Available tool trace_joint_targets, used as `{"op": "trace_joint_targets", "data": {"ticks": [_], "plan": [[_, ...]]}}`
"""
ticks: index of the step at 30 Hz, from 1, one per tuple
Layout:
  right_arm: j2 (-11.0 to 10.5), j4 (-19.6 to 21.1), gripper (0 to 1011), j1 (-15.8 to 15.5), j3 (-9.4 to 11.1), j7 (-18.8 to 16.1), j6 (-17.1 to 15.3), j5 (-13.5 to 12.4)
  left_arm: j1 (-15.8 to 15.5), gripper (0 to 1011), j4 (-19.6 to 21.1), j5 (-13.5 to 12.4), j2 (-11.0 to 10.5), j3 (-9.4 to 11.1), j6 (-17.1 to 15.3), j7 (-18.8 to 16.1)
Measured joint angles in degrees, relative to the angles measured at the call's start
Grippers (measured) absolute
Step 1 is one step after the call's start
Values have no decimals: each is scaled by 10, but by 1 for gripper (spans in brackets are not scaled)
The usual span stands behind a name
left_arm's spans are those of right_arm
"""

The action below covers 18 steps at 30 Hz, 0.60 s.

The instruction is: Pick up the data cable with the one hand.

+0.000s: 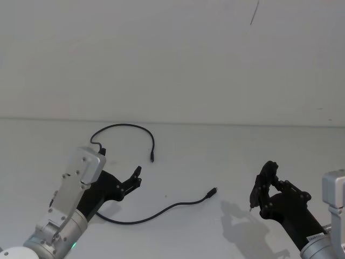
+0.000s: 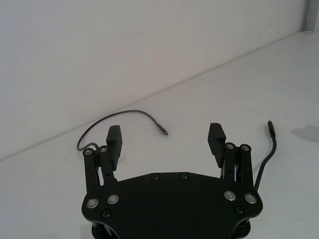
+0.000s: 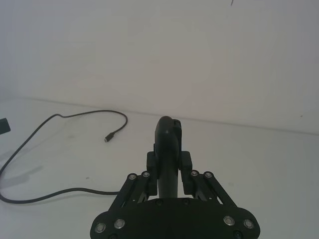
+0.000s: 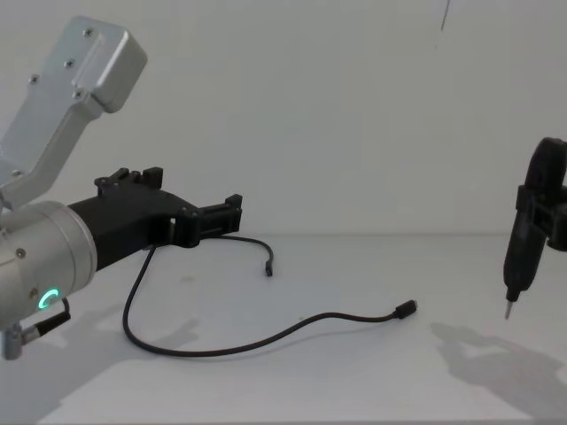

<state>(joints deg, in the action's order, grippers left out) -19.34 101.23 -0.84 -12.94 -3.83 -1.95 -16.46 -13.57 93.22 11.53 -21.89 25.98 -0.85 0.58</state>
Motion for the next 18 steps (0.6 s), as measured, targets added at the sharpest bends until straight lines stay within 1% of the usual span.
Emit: {"op": "trace_joint_targets", "data": {"ticks": [18], "plan": [[0,0,269,0,0,0,0,0,-1,1001,-2,-1,0,0,0,1]]}}
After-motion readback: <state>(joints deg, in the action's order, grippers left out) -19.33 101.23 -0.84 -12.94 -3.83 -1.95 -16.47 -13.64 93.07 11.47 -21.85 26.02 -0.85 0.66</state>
